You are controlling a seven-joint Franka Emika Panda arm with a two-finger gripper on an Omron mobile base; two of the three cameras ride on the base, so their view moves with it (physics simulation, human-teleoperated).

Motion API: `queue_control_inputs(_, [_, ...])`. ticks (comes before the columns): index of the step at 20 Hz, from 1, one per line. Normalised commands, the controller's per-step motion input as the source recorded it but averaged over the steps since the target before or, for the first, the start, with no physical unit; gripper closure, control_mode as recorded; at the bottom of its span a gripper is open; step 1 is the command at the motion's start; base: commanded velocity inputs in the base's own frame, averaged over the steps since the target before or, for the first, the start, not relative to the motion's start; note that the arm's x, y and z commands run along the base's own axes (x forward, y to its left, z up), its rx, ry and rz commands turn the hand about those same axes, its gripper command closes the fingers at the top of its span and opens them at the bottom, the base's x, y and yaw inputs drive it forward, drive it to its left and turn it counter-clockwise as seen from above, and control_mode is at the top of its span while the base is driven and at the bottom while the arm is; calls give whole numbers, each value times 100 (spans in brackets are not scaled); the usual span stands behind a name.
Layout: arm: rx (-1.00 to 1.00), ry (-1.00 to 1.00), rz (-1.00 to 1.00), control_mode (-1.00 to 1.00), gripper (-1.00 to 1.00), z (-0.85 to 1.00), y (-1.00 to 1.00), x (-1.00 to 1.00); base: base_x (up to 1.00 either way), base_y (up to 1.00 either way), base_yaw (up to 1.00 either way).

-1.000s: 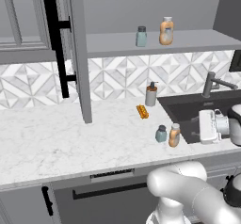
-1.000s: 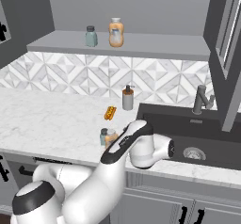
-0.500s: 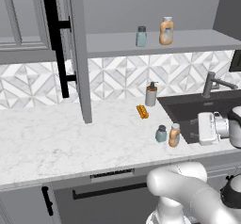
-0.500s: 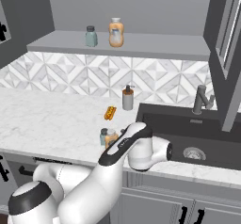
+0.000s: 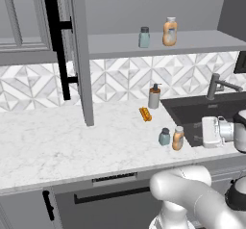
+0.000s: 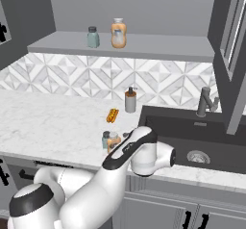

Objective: Put the shaker and condiment bottle from the counter next to their counterparts in the cabinet.

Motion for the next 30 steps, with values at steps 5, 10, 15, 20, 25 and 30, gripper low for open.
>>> queue_control_inputs(5, [0,0,0,-100,-100,0,1,3,0,0,0])
queue_control_inputs(10, [0,0,-5,-100,-100,0,7,4,0,0,0])
queue_control_inputs(15, [0,0,-14,-100,-100,0,5,14,0,0,0])
queue_control_inputs(20, [0,0,-11,-100,-100,-6,13,6,0,0,0])
queue_control_inputs(25, [0,0,-3,-100,-100,-22,21,-3,0,0,0])
queue_control_inputs(30, [0,0,-3,-100,-100,-5,7,1,0,0,0])
